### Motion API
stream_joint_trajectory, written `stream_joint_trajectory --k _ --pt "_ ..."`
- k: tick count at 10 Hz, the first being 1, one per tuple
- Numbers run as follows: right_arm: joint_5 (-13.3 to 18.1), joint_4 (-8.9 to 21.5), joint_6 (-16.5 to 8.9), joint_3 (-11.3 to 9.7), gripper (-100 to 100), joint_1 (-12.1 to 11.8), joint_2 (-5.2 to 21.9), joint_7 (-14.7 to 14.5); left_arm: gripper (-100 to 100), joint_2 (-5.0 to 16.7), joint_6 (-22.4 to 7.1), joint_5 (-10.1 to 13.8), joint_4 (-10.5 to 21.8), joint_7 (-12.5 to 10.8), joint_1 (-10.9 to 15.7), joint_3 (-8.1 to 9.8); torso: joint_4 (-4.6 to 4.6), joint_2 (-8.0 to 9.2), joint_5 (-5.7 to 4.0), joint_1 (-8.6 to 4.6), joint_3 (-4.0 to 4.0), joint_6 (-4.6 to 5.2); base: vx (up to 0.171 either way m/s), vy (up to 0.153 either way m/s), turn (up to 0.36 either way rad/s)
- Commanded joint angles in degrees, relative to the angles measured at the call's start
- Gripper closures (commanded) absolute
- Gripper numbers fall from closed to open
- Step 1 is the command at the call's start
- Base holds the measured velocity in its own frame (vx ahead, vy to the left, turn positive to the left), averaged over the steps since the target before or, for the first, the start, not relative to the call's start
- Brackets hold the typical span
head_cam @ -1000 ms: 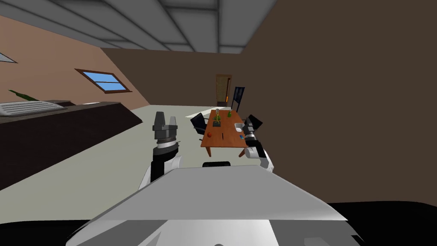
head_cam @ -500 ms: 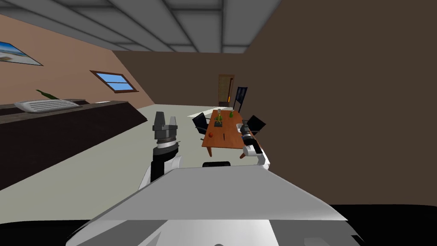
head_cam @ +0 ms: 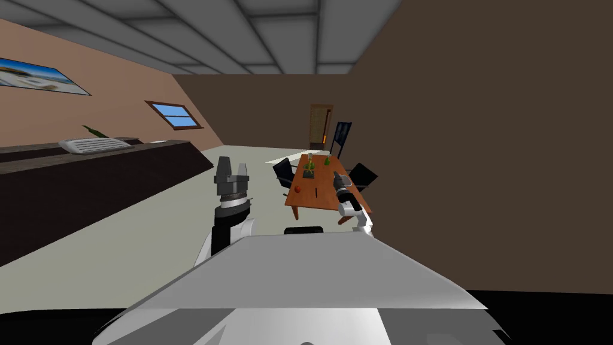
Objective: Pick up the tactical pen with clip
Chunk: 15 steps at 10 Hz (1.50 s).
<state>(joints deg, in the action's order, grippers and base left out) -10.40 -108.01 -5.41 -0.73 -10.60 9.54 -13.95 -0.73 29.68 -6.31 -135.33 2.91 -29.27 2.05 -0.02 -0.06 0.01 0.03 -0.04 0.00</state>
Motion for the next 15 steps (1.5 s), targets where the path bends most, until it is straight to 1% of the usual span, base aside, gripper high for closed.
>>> stream_joint_trajectory --k 1,2,3,4,5,6,7,8,9,10,11,12,13,14,15 --pt "-0.4 1.2 -2.3 -0.1 -100 0.8 0.5 -0.8 0 0.0 0.0 0.0 0.0 0.0 0.0 0.00 0.00 0.00 0.00 0.00 0.00 0.00 0.009 0.001 0.061" --pt "-0.7 3.6 -4.2 -0.5 -100 2.3 0.8 -2.7 0 0.0 0.0 0.0 0.0 0.0 0.0 0.00 0.00 0.01 0.00 -0.01 0.01 0.03 0.010 0.004 0.110" --pt "-0.7 3.8 -5.1 -0.5 -100 2.3 0.8 -2.7 0 0.0 0.0 0.0 0.0 0.0 0.0 0.00 0.00 0.00 0.00 -0.01 0.00 0.00 0.009 -0.001 0.058" --pt "-1.0 6.4 -6.8 -1.1 -100 3.9 1.1 -4.5 0 0.0 0.0 0.0 0.0 0.0 0.0 0.00 0.00 0.01 0.00 -0.01 0.00 0.03 0.010 0.003 0.113" --pt "-1.0 6.4 -7.8 -1.1 -100 3.9 1.1 -4.5 0 0.0 0.0 0.0 0.0 0.0 0.0 0.00 0.00 -0.01 0.00 -0.01 0.00 0.00 0.009 0.001 0.055" --pt "-1.2 9.1 -9.5 -1.6 -100 5.5 1.5 -6.4 0 0.0 0.0 0.0 0.0 0.0 0.0 0.00 0.00 0.00 0.00 -0.01 0.00 0.03 0.008 0.003 0.112" --pt "-1.2 9.1 -10.5 -1.6 -100 5.5 1.5 -6.4 0 0.0 0.0 0.0 0.0 0.0 0.0 0.00 0.00 0.00 0.00 0.00 0.00 0.00 0.008 0.001 0.053" --pt "-1.4 11.9 -12.5 -2.3 -100 7.1 1.9 -8.3 0 0.0 0.0 0.0 0.0 0.0 0.0 0.00 0.00 0.01 0.00 0.00 0.00 0.03 0.009 0.008 0.101" --pt "-1.4 11.9 -13.1 -2.3 -100 7.1 1.9 -8.3 0 0.0 0.0 0.0 0.0 0.0 0.0 0.00 0.00 0.00 0.00 0.02 0.00 0.01 0.008 0.005 0.061" --pt "-1.5 14.7 -14.9 -3.0 -100 8.8 2.3 -10.1 0 0.0 0.0 0.0 0.0 0.0 0.0 0.00 0.00 0.02 0.01 0.01 0.01 0.04 0.006 0.006 0.105" --pt "-1.5 14.7 -15.6 -3.0 -100 8.8 2.3 -10.1 0 0.0 0.0 0.0 0.0 0.0 0.0 0.00 0.00 0.02 0.01 0.02 0.01 0.01 0.006 0.003 0.049" --pt "-1.7 16.8 -18.0 -3.7 -100 10.4 2.9 -11.9 0 0.0 0.0 0.0 0.0 0.0 0.0 0.00 0.00 0.03 0.01 0.01 0.02 0.04 0.005 0.007 0.096" --pt "-1.7 19.0 -19.5 -4.5 -100 12.0 3.4 -13.7 0 0.0 0.0 0.0 0.0 0.0 0.0 0.00 0.00 0.02 0.01 0.01 0.01 0.02 0.006 0.011 0.157" --pt "-1.7 20.4 -20.3 -4.5 -100 12.0 3.4 -13.7 0 0.0 0.0 0.0 0.0 0.0 0.0 0.00 0.00 0.01 0.01 0.03 0.01 0.02 0.006 0.008 0.067" --pt "-1.8 22.1 -22.2 -5.3 -100 13.6 4.1 -15.5 0 0.0 0.0 0.0 0.0 0.0 0.0 0.00 0.00 0.03 0.01 0.02 0.01 0.05 0.006 0.012 0.104"
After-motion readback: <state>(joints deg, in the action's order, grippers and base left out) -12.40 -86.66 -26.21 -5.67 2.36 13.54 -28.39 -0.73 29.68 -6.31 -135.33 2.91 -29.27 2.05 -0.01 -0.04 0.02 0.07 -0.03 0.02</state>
